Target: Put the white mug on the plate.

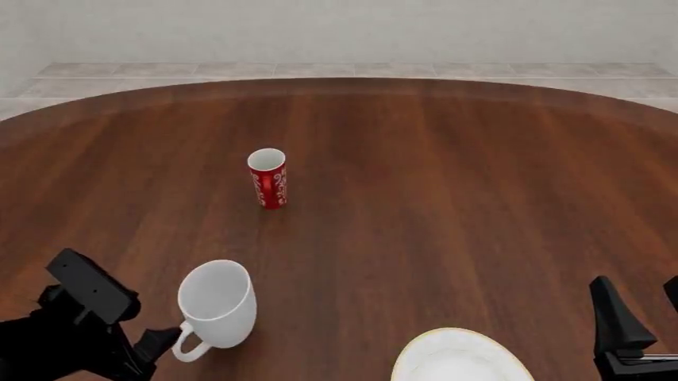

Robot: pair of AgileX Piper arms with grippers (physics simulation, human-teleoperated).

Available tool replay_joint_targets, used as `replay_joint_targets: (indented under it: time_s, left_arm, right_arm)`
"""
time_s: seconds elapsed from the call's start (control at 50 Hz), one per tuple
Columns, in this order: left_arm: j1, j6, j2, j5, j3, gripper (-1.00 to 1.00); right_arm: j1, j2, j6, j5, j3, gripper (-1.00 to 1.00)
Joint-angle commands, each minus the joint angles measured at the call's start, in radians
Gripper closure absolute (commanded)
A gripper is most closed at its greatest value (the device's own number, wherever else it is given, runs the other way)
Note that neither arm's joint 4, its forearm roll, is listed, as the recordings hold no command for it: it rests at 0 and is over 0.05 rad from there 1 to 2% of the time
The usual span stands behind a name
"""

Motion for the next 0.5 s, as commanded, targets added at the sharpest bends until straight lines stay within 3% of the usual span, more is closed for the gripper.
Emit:
replay_joint_targets:
  time_s: [0.02, 0.5]
  left_arm:
    - [-0.015, -0.011, 0.025, -0.035, 0.019, -1.00]
    - [-0.045, -0.038, 0.075, -0.101, 0.050, -1.00]
  right_arm:
    - [0.000, 0.000, 0.000, 0.000, 0.000, -1.00]
    - [0.000, 0.000, 0.000, 0.000, 0.000, -1.00]
